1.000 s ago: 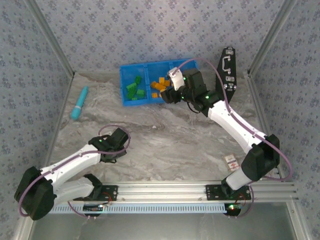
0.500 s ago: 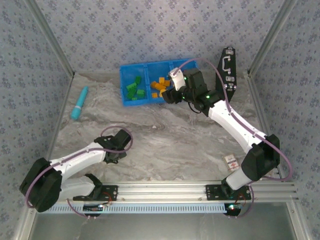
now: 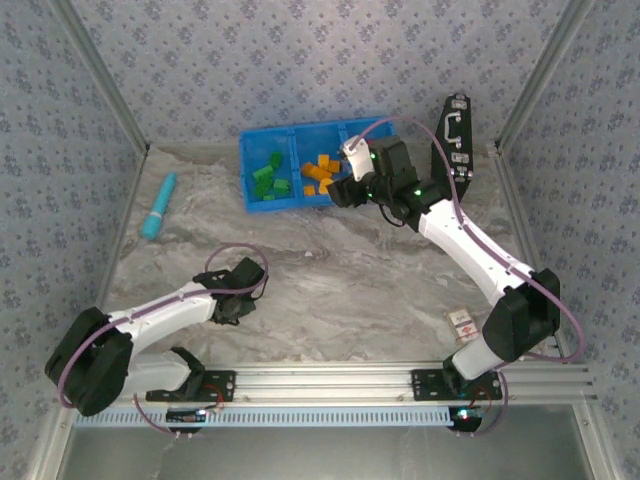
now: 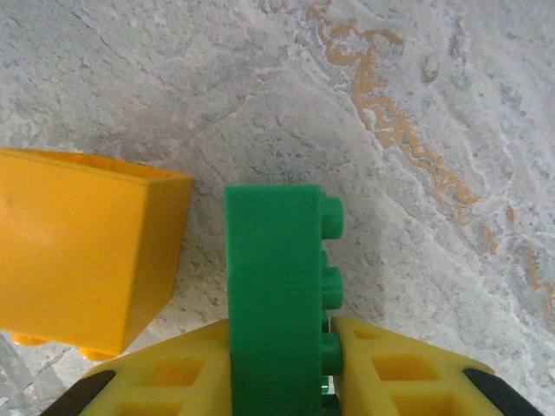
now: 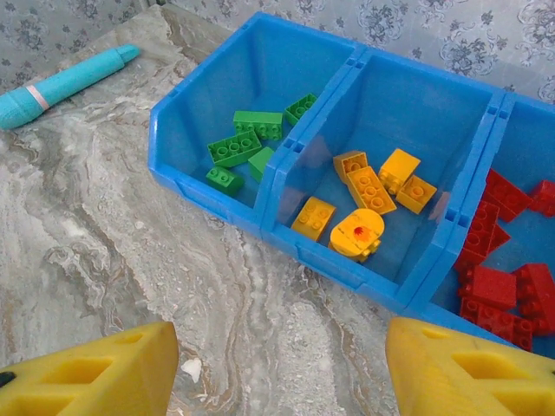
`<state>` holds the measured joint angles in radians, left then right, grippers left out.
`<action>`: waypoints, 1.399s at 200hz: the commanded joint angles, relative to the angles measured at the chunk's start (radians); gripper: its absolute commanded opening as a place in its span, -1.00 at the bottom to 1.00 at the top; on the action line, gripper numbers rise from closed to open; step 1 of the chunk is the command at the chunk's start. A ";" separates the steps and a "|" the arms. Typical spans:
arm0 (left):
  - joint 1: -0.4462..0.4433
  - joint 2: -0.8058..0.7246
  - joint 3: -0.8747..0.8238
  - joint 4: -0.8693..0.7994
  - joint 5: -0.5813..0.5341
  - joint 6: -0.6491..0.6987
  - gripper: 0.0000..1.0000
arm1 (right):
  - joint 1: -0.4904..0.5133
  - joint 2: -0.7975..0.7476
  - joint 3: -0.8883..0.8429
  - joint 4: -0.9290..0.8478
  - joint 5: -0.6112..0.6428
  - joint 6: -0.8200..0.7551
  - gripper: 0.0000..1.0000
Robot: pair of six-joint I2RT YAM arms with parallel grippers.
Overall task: Sort the legos into containers by color
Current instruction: Pick up the lego from the bottom-left of the table, then place the lego in the container.
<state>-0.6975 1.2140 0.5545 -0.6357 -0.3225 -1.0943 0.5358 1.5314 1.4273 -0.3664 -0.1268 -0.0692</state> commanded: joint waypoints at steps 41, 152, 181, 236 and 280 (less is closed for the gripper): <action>0.005 0.022 0.096 -0.018 -0.027 0.101 -0.60 | -0.021 -0.029 -0.004 -0.018 0.039 -0.018 0.34; 0.158 0.403 0.764 0.249 -0.014 0.630 -0.65 | -0.074 -0.174 -0.133 -0.061 0.064 0.054 0.35; 0.209 0.570 0.887 0.319 0.032 0.673 -0.66 | -0.073 -0.248 -0.188 -0.066 0.049 0.106 0.35; 0.280 0.850 1.142 0.315 0.080 0.704 -0.66 | -0.035 -0.363 -0.300 -0.114 0.071 0.198 0.35; 0.297 0.923 1.248 0.275 0.091 0.730 -0.30 | -0.018 -0.443 -0.366 -0.158 0.118 0.245 0.37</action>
<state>-0.4026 2.1292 1.7306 -0.3412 -0.2508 -0.3943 0.5117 1.1347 1.0885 -0.4767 -0.0509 0.1253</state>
